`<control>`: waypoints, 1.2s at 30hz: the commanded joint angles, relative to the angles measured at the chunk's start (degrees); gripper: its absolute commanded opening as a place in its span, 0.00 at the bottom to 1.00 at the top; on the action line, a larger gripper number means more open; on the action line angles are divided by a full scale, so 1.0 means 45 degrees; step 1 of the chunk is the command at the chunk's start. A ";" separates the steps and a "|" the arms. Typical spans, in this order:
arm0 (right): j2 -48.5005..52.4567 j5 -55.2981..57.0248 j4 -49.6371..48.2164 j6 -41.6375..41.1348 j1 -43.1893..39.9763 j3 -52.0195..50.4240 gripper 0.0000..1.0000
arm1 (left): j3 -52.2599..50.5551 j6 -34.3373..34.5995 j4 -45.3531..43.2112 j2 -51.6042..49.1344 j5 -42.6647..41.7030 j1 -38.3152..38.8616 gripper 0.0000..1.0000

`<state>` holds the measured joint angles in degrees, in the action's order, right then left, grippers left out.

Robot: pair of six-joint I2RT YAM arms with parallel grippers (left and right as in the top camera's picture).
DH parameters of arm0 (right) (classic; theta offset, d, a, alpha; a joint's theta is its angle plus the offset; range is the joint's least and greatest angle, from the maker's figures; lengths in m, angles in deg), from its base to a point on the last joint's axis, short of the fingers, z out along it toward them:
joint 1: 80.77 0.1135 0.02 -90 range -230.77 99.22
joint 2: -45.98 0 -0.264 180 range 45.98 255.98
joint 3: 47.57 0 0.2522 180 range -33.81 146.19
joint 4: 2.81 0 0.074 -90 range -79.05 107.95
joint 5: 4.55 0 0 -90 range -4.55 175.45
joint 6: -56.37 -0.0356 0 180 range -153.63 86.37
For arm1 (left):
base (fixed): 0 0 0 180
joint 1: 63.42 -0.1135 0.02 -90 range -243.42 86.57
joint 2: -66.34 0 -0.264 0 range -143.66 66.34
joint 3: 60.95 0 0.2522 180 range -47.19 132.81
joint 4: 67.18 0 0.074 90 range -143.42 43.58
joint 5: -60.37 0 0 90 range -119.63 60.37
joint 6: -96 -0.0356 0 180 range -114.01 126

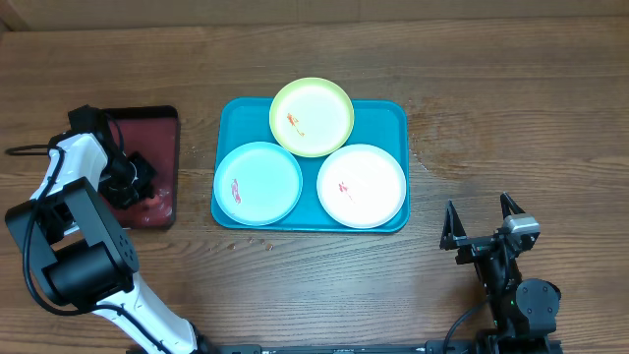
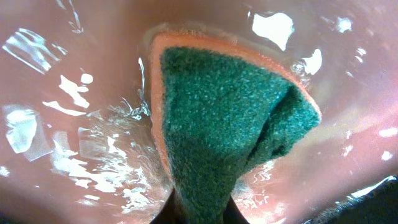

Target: Clean dirty plates on tray and stack at the side

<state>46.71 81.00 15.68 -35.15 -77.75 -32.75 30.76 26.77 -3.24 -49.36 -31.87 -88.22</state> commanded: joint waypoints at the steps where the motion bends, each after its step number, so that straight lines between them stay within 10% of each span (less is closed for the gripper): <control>1: -0.0126 0.0078 -0.0034 -0.0092 -0.0044 -0.0126 1.00 | 0.0219 0.0000 -0.0301 -0.0262 -0.0510 -0.0068 0.09; 4: -0.0126 0.0078 -0.0034 -0.0092 -0.0044 -0.0126 1.00 | 0.0219 0.0000 -0.0962 -0.0262 -0.0510 -0.0068 0.83; 6: -0.0126 0.0078 -0.0034 -0.0092 -0.0044 -0.0126 1.00 | 0.0219 -0.0010 -0.1515 -0.0262 -0.0384 -0.0117 1.00; 20: -0.0126 0.0078 -0.0034 -0.0092 -0.0044 -0.0126 1.00 | 0.0214 -0.0389 -0.2137 -0.0262 -0.0364 -0.0175 0.72; 24: -0.0126 0.0078 -0.0034 -0.0092 -0.0044 -0.0126 1.00 | 0.0214 -0.0432 -0.1967 -0.0262 -0.0355 -0.0175 0.04; 31: -0.0126 0.0078 -0.0034 -0.0092 -0.0044 -0.0126 1.00 | 0.0510 0.2127 -0.2943 -0.0262 -0.0165 -0.0272 0.09; 36: -0.0126 0.0078 -0.0034 -0.0092 -0.0044 -0.0126 1.00 | 0.0801 0.2215 -0.2958 -0.0262 -0.0078 -0.0330 0.92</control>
<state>46.71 81.00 15.70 -35.15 -77.75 -32.75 32.36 34.11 -16.38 -49.69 -33.22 -89.05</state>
